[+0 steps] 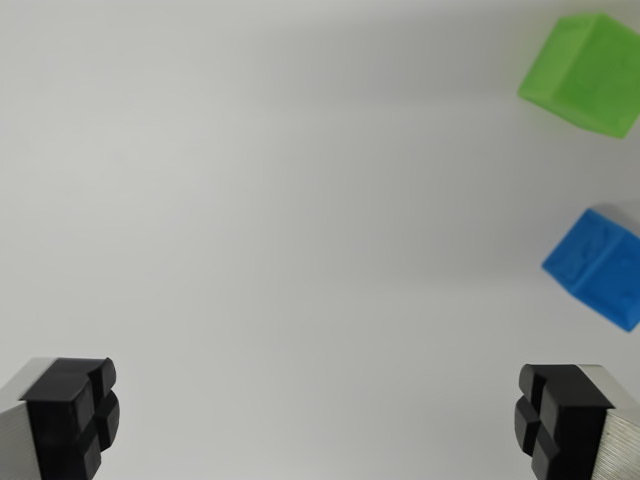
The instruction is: Stack cube
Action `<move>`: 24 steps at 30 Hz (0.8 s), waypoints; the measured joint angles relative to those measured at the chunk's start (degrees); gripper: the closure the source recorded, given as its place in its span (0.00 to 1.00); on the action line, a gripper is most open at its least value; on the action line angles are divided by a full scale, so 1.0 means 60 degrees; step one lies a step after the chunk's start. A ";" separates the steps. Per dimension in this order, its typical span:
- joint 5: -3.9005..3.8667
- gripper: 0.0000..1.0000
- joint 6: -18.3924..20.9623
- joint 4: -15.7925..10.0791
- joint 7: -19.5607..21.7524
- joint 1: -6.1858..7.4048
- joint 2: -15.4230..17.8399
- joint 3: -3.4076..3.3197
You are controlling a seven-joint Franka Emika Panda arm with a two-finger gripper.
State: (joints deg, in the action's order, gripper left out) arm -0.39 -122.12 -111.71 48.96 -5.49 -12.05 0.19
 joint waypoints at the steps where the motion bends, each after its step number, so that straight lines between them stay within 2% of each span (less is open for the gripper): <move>1: 0.0002 0.00 -0.0036 0.0000 0.0013 -0.0015 -0.0038 -0.0016; 24: 0.0164 0.00 -0.0941 0.0236 0.0371 -0.0429 -0.1119 -0.0422</move>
State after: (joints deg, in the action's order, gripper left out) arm 0.60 -127.77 -110.29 51.19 -8.06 -18.77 -2.34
